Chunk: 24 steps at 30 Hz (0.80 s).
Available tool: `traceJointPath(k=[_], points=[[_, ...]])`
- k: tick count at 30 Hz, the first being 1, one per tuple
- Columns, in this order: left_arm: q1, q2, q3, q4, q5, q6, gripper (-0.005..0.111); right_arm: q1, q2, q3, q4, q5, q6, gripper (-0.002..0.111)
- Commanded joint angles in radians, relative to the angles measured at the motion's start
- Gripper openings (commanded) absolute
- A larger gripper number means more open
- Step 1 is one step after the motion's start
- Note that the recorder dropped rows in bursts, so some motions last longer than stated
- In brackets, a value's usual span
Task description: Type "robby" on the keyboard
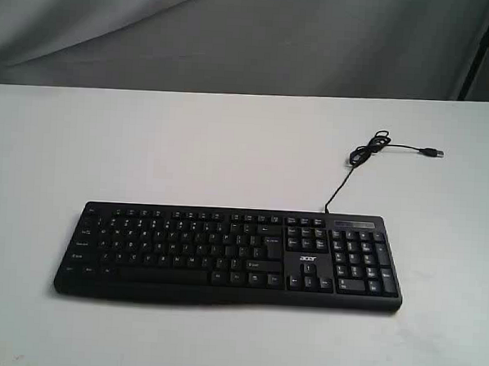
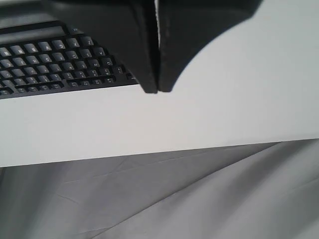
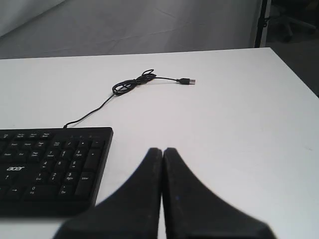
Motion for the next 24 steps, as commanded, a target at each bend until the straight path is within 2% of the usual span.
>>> traceJointPath(k=[1,15,24], points=[[-0.006,-0.003,0.004,0.005,-0.005,-0.003,0.000,0.001,-0.006,0.004,0.003,-0.006,0.001,0.000],[-0.006,-0.003,0.004,0.005,-0.005,-0.003,0.000,0.001,-0.006,0.004,0.003,-0.014,0.004,0.000],[-0.006,-0.003,0.004,0.005,-0.005,-0.003,0.000,0.001,-0.006,0.004,0.003,-0.253,0.004,0.000]])
